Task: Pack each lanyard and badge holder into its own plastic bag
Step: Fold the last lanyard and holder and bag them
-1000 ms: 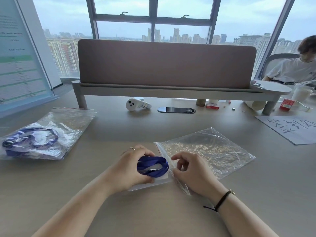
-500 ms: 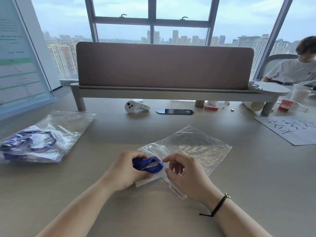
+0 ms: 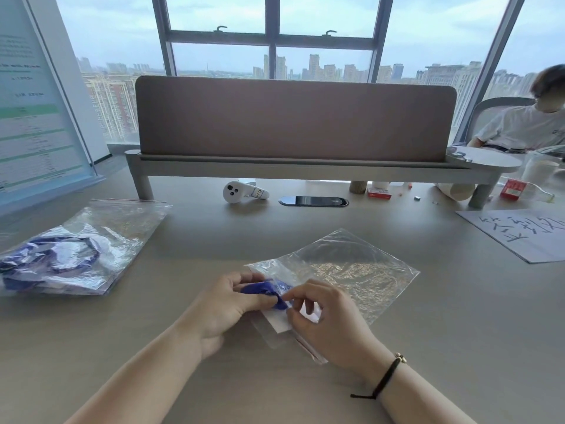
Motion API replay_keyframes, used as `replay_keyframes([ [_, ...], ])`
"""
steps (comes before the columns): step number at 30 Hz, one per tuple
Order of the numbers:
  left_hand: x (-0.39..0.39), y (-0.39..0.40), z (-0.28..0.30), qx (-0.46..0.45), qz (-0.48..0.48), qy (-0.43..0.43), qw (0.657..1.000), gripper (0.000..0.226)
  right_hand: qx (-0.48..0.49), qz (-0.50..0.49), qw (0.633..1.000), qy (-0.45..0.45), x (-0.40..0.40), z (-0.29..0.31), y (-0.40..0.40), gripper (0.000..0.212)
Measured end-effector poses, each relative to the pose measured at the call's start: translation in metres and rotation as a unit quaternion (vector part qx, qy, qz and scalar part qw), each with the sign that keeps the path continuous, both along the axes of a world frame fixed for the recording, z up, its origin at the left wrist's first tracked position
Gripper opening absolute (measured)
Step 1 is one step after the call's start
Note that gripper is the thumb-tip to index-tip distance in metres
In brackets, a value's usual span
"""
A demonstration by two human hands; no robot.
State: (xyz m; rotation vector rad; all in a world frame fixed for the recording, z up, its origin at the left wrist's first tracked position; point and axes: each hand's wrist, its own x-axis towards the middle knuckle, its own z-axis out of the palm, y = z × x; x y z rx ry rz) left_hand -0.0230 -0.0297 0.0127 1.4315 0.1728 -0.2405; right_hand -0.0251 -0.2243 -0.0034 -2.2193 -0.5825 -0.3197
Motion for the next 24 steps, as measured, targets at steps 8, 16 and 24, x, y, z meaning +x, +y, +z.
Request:
replay_keyframes([
  [8, 0.000, -0.002, -0.001, -0.239, -0.028, 0.015, 0.970, 0.068, 0.077, -0.038, 0.995, 0.048, 0.006, -0.003, -0.004, 0.022],
  [16, -0.004, 0.002, -0.002, -0.273, -0.154, -0.020, 0.949, 0.072, 0.174, -0.070, 0.975, 0.117, 0.007, 0.002, -0.007, 0.026],
  [24, -0.013, -0.009, -0.004, -0.219, -0.246, -0.067, 0.942, 0.072, 0.252, -0.087, 0.950, 0.161, 0.010, 0.005, -0.010, 0.022],
])
